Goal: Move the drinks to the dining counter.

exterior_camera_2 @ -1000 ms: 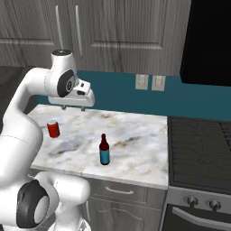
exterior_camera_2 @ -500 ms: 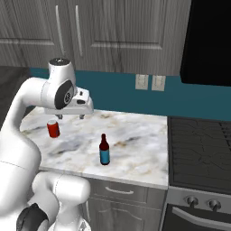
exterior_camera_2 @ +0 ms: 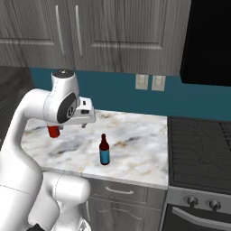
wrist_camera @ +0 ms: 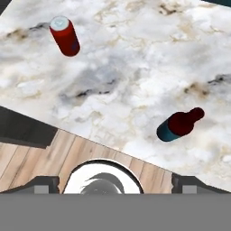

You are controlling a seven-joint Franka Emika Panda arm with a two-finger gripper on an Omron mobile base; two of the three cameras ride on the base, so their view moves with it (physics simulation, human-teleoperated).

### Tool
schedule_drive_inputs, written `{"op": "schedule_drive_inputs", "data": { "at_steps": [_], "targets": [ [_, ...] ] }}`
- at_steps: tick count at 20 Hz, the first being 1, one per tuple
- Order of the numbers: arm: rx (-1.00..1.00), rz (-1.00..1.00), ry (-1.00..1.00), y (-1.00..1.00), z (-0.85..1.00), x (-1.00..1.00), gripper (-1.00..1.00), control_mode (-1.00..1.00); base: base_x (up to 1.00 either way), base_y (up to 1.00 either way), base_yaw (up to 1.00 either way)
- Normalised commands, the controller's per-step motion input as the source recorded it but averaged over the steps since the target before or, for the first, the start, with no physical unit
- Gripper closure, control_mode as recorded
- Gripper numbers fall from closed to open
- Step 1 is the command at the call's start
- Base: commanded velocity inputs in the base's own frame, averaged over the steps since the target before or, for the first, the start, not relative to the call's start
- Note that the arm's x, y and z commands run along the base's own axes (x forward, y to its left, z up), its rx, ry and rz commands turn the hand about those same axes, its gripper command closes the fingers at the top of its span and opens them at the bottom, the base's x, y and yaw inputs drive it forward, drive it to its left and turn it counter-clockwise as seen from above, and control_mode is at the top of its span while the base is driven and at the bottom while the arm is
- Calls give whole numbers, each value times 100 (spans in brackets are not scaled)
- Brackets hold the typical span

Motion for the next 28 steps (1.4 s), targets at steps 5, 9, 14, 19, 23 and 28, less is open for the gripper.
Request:
{"op": "schedule_drive_inputs", "data": {
  "at_steps": [5,9,14,19,23,28],
  "targets": [
    [0,10,0,-28,-9,-21,-100,-100,0,0,0],
    [1,8,0,-37,-3,-16,-100,-100,0,0,0],
    [9,11,-3,-57,-2,-12,-100,-100,0,0,0],
    [16,18,-14,-54,-3,-15,-100,-100,0,0,0],
    [14,21,-22,-32,-6,-6,-100,-100,0,0,0],
    [7,18,-27,-6,-16,0,-100,-100,0,0,0]
  ]
}}
